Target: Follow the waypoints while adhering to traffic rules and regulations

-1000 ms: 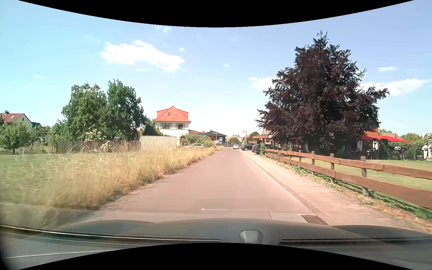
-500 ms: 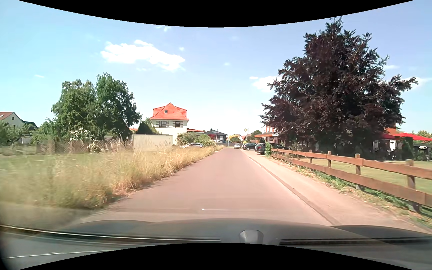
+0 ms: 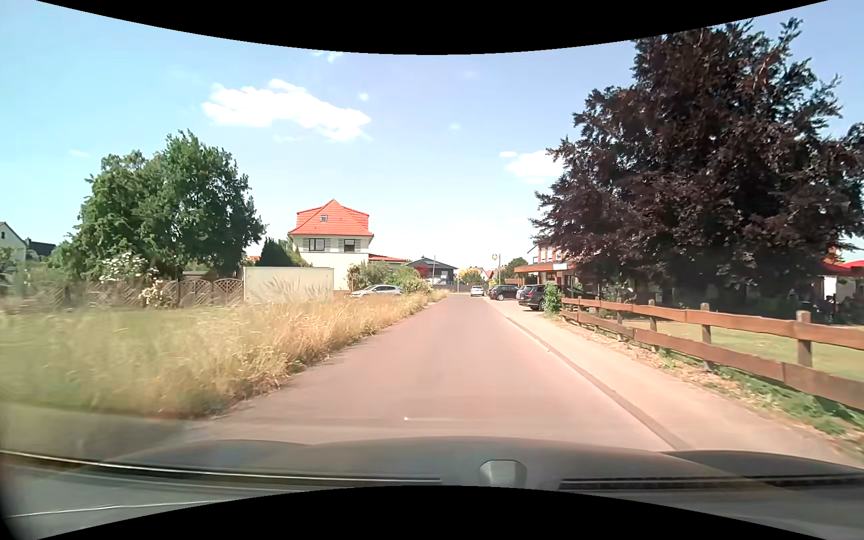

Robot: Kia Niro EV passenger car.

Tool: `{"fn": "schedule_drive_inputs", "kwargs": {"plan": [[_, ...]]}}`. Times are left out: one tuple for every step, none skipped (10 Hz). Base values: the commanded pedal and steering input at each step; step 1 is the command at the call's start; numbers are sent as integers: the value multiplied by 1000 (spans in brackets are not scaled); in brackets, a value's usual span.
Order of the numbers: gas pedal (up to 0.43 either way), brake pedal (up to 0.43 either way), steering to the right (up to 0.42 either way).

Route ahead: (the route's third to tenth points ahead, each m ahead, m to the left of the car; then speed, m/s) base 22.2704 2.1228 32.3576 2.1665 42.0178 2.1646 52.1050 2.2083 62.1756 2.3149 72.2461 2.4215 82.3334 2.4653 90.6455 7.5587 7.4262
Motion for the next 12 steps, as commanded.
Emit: {"fn": "schedule_drive_inputs", "kwargs": {"plan": [[157,6,0],[150,6,1],[138,6,3],[138,6,4],[130,6,4],[118,6,4],[118,6,5],[118,6,5],[118,6,6],[118,6,6],[118,6,6],[118,6,6]]}}
